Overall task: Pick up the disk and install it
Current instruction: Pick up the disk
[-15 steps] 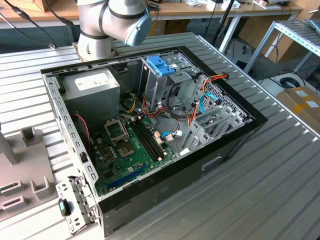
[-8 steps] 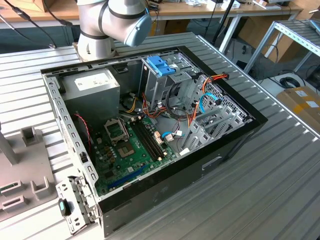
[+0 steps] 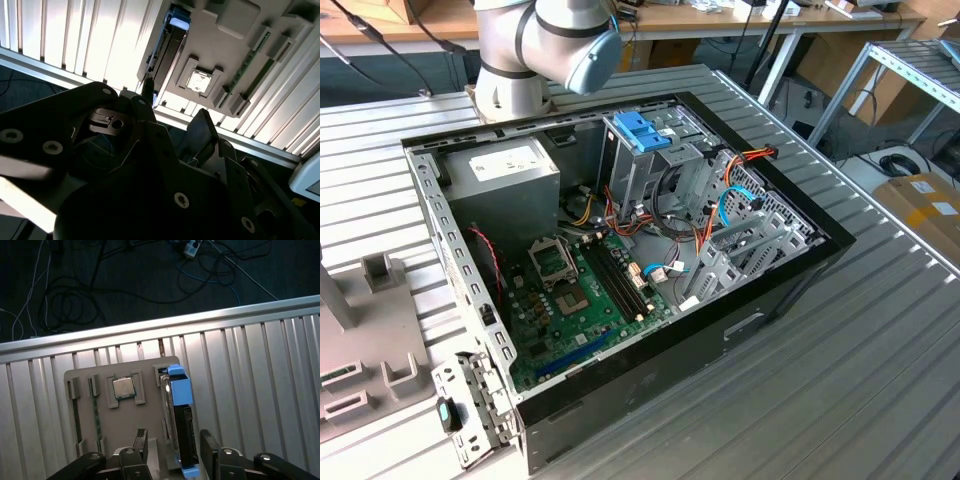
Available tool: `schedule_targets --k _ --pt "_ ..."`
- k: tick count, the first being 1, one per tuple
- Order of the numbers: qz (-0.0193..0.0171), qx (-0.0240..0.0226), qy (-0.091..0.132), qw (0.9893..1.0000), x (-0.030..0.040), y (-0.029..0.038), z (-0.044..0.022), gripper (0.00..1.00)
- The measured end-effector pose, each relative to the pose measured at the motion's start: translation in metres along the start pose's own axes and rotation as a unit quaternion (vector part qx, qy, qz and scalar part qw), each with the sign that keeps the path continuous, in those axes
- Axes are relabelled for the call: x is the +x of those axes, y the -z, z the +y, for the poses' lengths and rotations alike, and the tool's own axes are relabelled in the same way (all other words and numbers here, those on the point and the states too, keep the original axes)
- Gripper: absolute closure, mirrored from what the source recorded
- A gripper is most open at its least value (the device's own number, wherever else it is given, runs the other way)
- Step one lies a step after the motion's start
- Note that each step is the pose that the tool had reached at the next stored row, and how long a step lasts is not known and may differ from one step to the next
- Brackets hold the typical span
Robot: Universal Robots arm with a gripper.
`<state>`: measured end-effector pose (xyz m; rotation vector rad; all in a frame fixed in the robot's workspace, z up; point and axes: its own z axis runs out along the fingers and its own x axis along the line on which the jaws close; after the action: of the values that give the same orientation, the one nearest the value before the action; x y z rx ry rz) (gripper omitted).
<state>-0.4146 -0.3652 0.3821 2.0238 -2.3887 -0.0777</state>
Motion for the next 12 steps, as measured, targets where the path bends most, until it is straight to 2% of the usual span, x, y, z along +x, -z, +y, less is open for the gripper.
schedule_targets --k 12 --pt "0.0001 -0.0001 0.0 1.0 -0.0051 -0.0119 0.0045 0.46"
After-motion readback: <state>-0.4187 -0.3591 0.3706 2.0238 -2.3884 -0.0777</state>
